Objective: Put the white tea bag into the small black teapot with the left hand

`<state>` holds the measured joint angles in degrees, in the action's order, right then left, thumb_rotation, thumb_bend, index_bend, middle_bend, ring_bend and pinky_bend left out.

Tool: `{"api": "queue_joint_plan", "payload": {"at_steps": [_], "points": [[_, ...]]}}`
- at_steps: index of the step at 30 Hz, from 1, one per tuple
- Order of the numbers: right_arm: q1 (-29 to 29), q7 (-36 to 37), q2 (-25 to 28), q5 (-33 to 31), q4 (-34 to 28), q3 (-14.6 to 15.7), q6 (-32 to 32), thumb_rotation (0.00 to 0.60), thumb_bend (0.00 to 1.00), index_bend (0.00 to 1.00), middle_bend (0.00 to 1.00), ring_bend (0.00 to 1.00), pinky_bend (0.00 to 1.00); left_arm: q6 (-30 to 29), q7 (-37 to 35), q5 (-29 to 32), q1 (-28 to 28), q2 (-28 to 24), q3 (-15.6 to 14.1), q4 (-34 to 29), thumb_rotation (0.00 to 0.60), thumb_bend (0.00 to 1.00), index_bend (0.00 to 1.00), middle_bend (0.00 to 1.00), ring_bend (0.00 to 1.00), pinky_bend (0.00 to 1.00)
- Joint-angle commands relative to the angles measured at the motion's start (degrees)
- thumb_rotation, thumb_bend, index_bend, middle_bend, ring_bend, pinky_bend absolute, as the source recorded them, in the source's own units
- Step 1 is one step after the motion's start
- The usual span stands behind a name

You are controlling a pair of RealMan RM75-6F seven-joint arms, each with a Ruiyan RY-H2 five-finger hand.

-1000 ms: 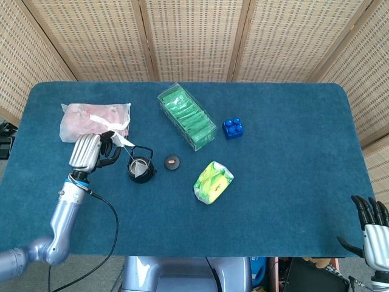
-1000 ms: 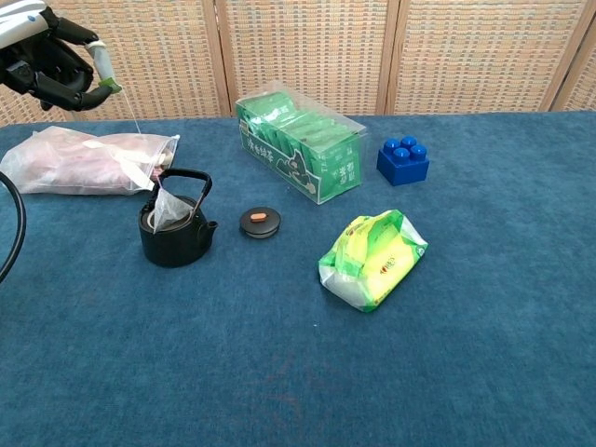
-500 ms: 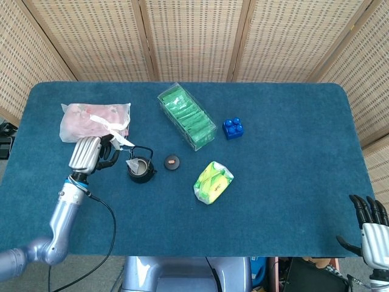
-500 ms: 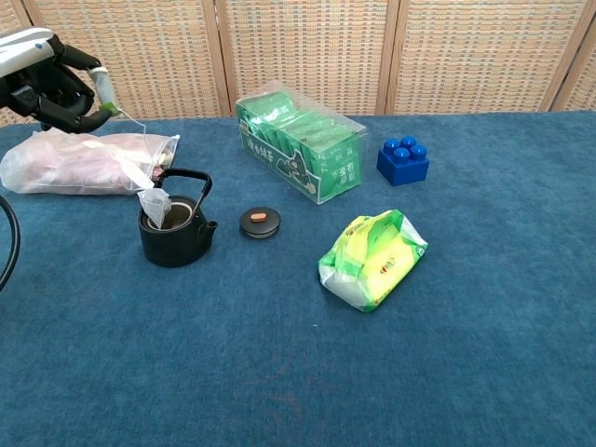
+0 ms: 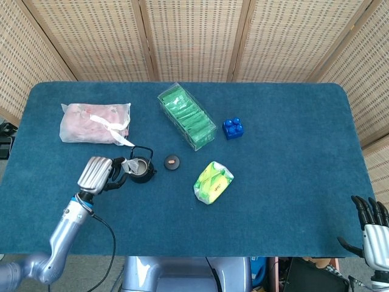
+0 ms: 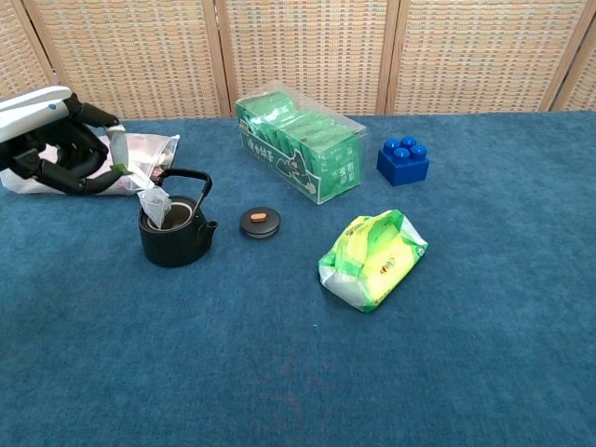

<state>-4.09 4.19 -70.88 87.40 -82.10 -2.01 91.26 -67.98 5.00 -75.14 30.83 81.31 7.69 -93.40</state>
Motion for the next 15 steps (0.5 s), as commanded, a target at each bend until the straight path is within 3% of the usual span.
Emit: {"api": "queue_joint_plan", "payload": {"at_steps": [1,9,11,15], "points": [[-0.04,0.15,-0.04,0.0,0.12,0.01,0.04,0.6,0.08,0.11,0.19,0.03,0.1,-0.02,0.52,-0.72,-0.69,0.14,-1.25,-0.2,0.6,0.44,0.66,0.84,0.73,0.71],[-0.13,0.48,-0.15,0.04,0.49,0.07,0.11,0.6,0.08,0.11,0.19,0.03,0.1,2.74,4.26,-0.15,-1.09,-0.14,-3.93,-0.35,0.6,0.44,0.66,0.82,0.73,0.71],[-0.15,0.49,-0.17,0.01,0.5,0.06,0.13,0.6,0.08,0.11,0.19,0.03,0.1,4.2,5.84,0.62,-0.8,-0.87,-4.42,-1.11,0.6,0.44,0.62,0.82,0.72,0.71],[-0.18,0.48,-0.2,-0.02,0.53,0.06,0.15,0.6,0.09,0.11,0.19,0.03,0.1,6.17,8.45,2.3,-0.3,-2.0,-4.81,-2.71,0.6,0.44,0.45,0.81,0.71,0.71]]}}
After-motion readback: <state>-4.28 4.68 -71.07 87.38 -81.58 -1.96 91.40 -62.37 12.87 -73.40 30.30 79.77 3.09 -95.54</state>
